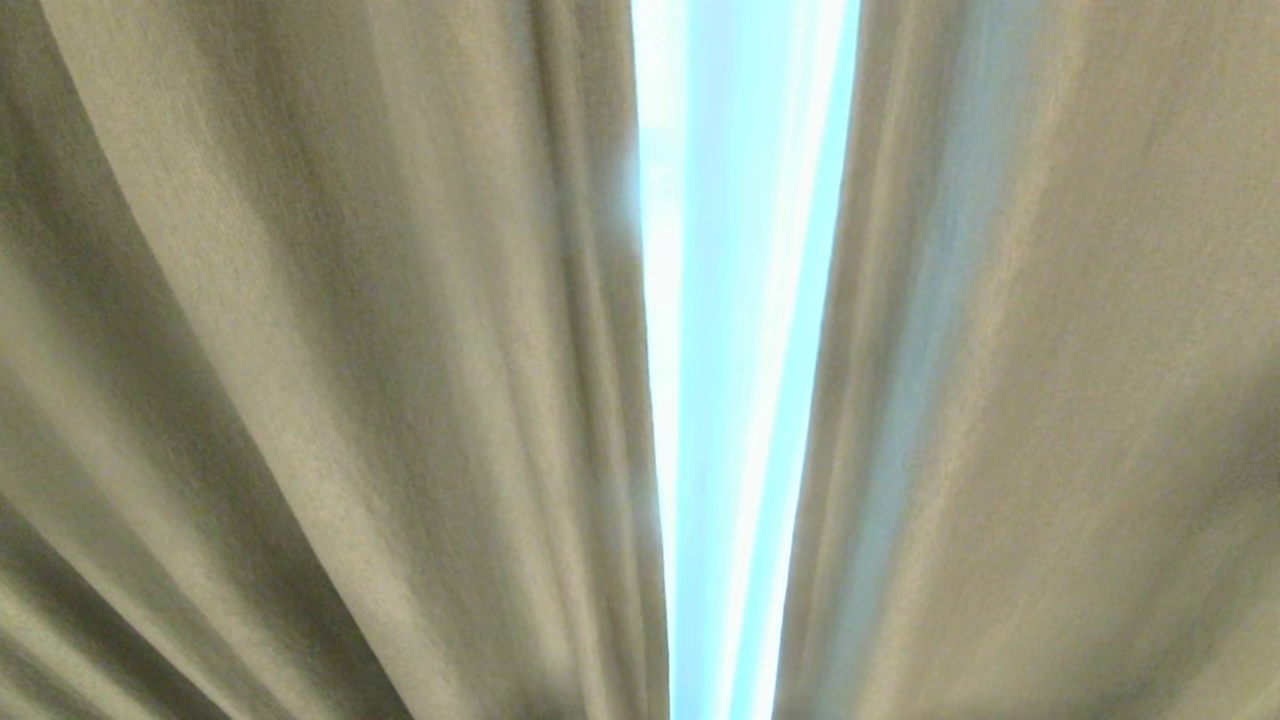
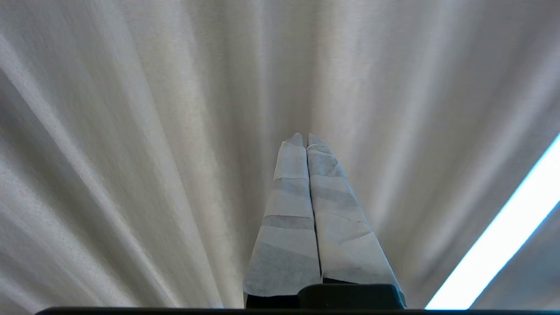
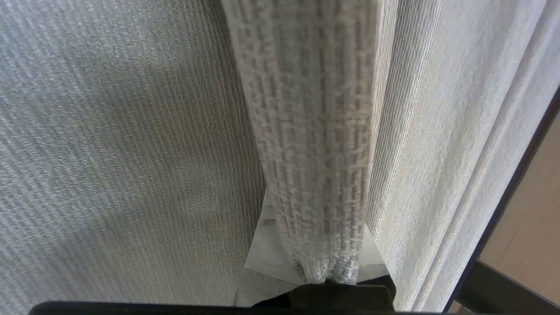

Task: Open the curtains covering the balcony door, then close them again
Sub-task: Pull the outer curtains open on both sides

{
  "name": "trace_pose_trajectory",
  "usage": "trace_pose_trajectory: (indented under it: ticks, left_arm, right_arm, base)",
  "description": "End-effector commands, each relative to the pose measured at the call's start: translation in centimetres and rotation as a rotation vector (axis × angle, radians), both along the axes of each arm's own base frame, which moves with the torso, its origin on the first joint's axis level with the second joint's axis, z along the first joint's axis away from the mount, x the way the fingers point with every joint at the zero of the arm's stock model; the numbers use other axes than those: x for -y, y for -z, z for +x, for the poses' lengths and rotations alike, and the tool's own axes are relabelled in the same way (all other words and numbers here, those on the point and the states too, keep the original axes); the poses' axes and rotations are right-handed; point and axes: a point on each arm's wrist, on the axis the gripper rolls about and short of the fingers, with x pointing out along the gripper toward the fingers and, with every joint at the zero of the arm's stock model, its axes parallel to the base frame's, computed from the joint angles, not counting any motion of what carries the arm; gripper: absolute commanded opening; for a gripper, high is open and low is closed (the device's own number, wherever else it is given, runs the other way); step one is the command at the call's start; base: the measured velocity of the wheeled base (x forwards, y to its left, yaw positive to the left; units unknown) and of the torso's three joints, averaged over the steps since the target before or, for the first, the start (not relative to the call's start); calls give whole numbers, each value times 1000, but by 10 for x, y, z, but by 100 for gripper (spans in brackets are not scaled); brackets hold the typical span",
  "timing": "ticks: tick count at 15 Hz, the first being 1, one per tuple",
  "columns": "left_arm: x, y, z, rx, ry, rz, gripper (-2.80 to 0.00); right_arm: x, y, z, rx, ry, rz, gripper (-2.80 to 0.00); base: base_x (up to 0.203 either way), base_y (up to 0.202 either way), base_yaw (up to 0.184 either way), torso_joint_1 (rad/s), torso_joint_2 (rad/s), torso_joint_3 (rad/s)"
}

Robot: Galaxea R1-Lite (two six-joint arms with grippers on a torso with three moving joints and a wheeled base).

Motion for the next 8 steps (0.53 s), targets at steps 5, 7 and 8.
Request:
trace_pose_trajectory:
  ticks: [5, 7, 8]
  left_arm:
    - [0, 0, 0, 0, 0, -1, -280]
    - [0, 0, 0, 0, 0, -1, -280]
    - [0, 0, 0, 0, 0, -1, -280]
  right_arm:
    - [6, 1, -3, -2, -3, -2, -280]
    - [2, -2, -4, -5, -45, -16, -280]
    - [-2, -4, -6, -5, -65, -24, -280]
  base:
    - [0, 0, 0, 0, 0, 0]
    - [0, 0, 0, 0, 0, 0]
    - [0, 0, 0, 0, 0, 0]
